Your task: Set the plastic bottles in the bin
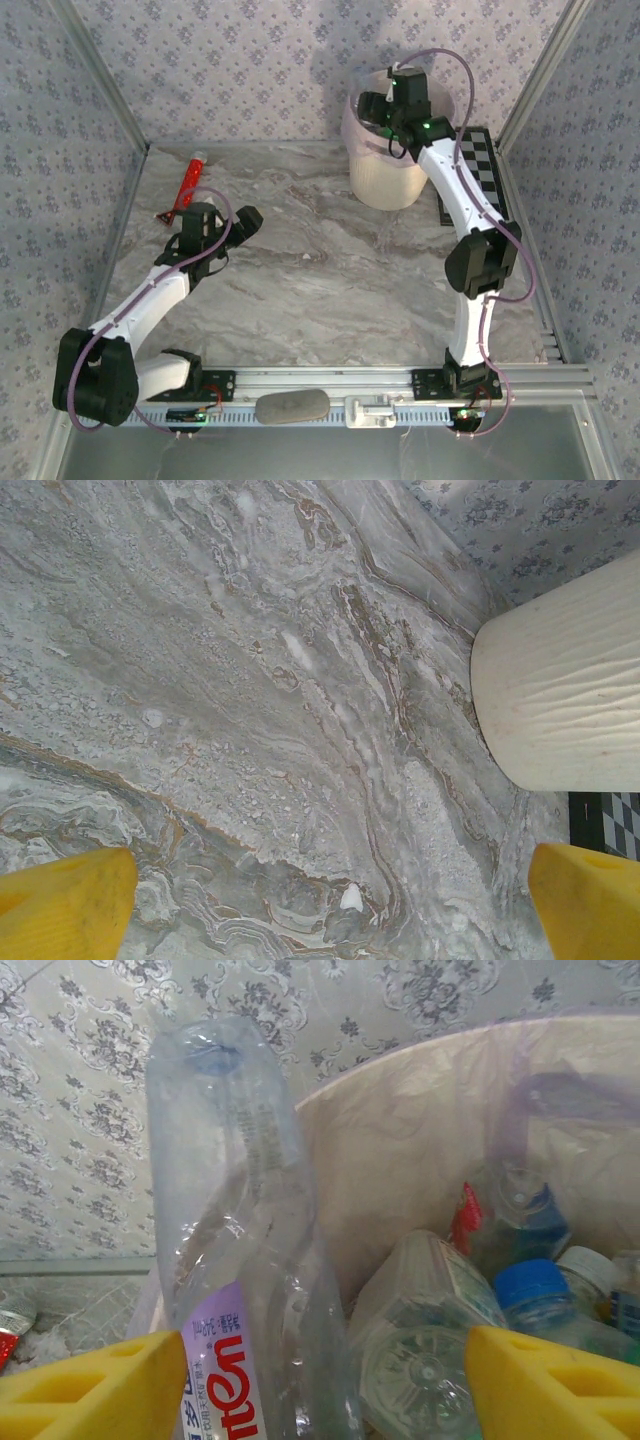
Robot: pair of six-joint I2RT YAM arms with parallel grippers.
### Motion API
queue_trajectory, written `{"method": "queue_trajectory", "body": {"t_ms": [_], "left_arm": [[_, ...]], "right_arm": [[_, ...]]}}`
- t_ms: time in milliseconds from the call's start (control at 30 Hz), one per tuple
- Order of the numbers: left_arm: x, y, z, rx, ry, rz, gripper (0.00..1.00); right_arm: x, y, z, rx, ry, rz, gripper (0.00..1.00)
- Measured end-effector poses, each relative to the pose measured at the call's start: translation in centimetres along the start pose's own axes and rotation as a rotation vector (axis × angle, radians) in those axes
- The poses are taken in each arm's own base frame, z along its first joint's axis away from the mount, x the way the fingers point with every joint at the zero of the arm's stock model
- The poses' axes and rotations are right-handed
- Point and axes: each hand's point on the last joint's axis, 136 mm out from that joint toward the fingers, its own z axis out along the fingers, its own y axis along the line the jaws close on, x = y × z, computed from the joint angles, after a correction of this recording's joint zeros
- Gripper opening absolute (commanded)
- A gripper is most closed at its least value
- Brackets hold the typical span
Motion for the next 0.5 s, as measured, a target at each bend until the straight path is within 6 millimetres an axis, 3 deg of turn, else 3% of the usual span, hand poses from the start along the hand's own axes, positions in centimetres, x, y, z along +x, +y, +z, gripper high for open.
{"method": "queue_trajectory", "body": {"t_ms": [133,300,400,500], "left_arm": [[0.0,0.0,0.0,-0.002,0.002,0.0,1.0],[0.2,0.3,0.3,-0.011,0.01,-0.001,1.0],[0.4,0.6,0.6,-0.021,0.018,-0.004,1.0],[0.4,0.6,0.8,-0.025,0.023,-0.004,1.0]], "right_arm": [[-0.6,-0.4,-2.2,0.016,-0.028,-0.017,0.78],[-2.3,-0.4,-6.8,-0.008,-0.124,-0.022,0.79],[-3.7,0.8,-8.6,-0.075,-0.184,-0.019,0.79],[-4.5,2.6,-8.9,-0.161,-0.217,-0.025,0.79]]}}
